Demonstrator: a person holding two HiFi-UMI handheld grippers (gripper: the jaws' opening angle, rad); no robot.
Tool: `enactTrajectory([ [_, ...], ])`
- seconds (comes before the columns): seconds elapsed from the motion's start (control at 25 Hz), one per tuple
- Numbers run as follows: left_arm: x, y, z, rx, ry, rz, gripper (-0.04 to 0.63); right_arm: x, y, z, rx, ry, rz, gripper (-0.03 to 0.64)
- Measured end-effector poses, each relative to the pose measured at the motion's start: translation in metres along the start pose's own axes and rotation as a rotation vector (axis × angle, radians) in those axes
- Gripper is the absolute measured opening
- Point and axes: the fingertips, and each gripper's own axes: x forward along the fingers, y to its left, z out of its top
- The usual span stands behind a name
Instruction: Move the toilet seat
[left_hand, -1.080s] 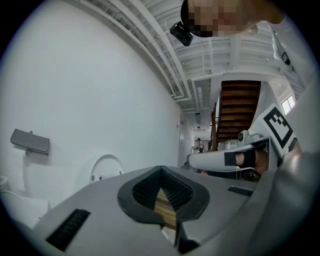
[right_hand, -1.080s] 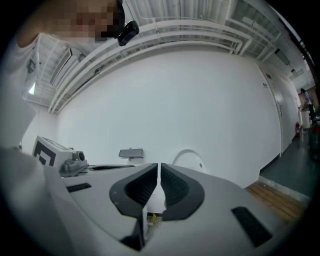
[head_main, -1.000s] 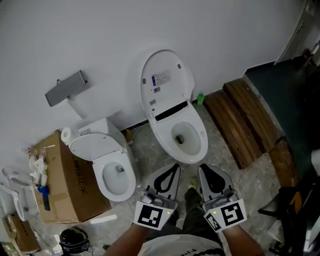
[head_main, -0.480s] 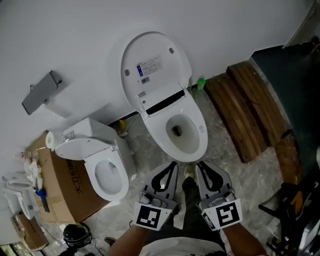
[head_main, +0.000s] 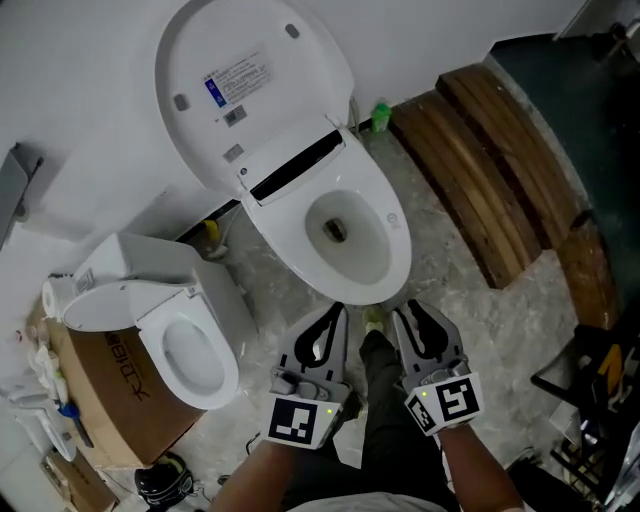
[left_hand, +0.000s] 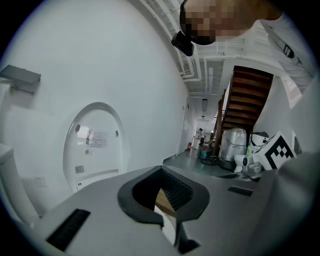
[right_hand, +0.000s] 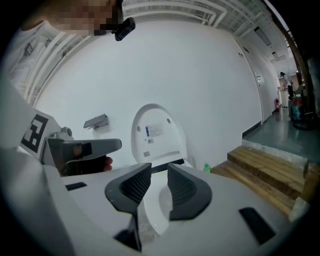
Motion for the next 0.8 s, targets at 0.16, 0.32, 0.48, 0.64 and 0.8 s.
enactTrajectory([
  [0.16,0.018,0.005,-0.056,-0.02,0.026,-0.018,0.003,0.02,-0.026,-0.061,0.02,0.037,-0.05,0.103],
  [0.32,0.03,0.008,-0.102,-0.033,0.059,-0.032,0.003,0.037,-0.055,-0.122,0.047,0.093,-0.103,0.11],
  [0.48,0.047,0.007,-0.14,-0.039,0.082,-0.055,0.003,0.048,-0.085,-0.173,0.101,0.138,-0.158,0.114],
  [0.64,0.062,-0.001,-0.164,-0.038,0.093,-0.076,0.003,0.059,-0.113,-0.224,0.235,0.185,-0.18,0.117],
  [0.8,0.072,-0.009,-0.173,-0.033,0.094,-0.09,0.003,0.074,-0.134,-0.262,0.391,0.214,-0.183,0.132],
])
